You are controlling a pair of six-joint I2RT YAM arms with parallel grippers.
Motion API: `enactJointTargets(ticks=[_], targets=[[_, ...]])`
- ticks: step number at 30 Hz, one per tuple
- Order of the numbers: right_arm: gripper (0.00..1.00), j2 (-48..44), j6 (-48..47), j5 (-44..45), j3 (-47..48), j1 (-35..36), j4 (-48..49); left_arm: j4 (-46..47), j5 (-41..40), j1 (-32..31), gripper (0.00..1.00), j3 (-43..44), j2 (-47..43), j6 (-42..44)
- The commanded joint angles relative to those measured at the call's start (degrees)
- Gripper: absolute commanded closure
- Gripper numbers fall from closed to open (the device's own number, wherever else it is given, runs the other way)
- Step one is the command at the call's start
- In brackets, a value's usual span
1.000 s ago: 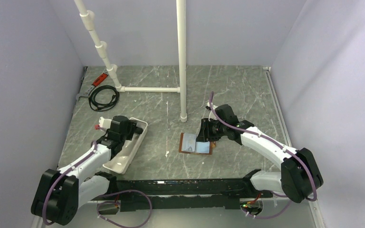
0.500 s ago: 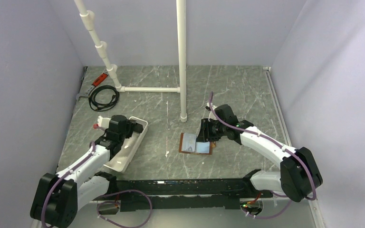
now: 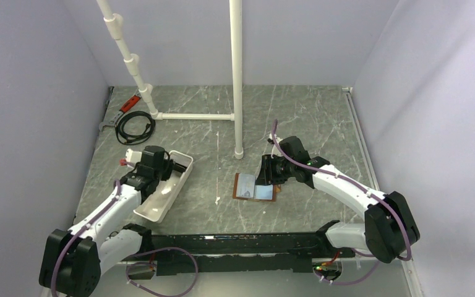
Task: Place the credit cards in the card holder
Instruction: Pick up the credit card from the storage box.
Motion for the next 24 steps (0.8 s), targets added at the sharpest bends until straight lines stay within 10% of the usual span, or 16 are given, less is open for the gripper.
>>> enactJointTargets(ticks=[1,12,14,19,24], targets=[[0.60,0.3,-0.2,-0.1,-0.4,-0.1,1.6,-5.0,0.8,0.4,0.92,4.1,-1.5,-1.9],[0.60,-0.8,-1.3,0.7,0.9,-0.1,-1.6,-49.9,3.5,0.5,1.00,27.8,0.9,-3.0],[0.59,-0.7,-2.0,0.1,1.8,-0.1,-2.4,-43.3,9.0,0.5,1.00,27.4,-1.4,5.5],[0.50,-3.0,2.7,-18.0,2.2,-0.2,4.9,7.9,48.4,0.4,1.00,14.5,-6.1,28.8],[0.30,-9.9,19.6,-26.2,-3.0,-0.1,28.9,15.7,60.7,-3.3,1.00,14.8,-2.0,35.1]])
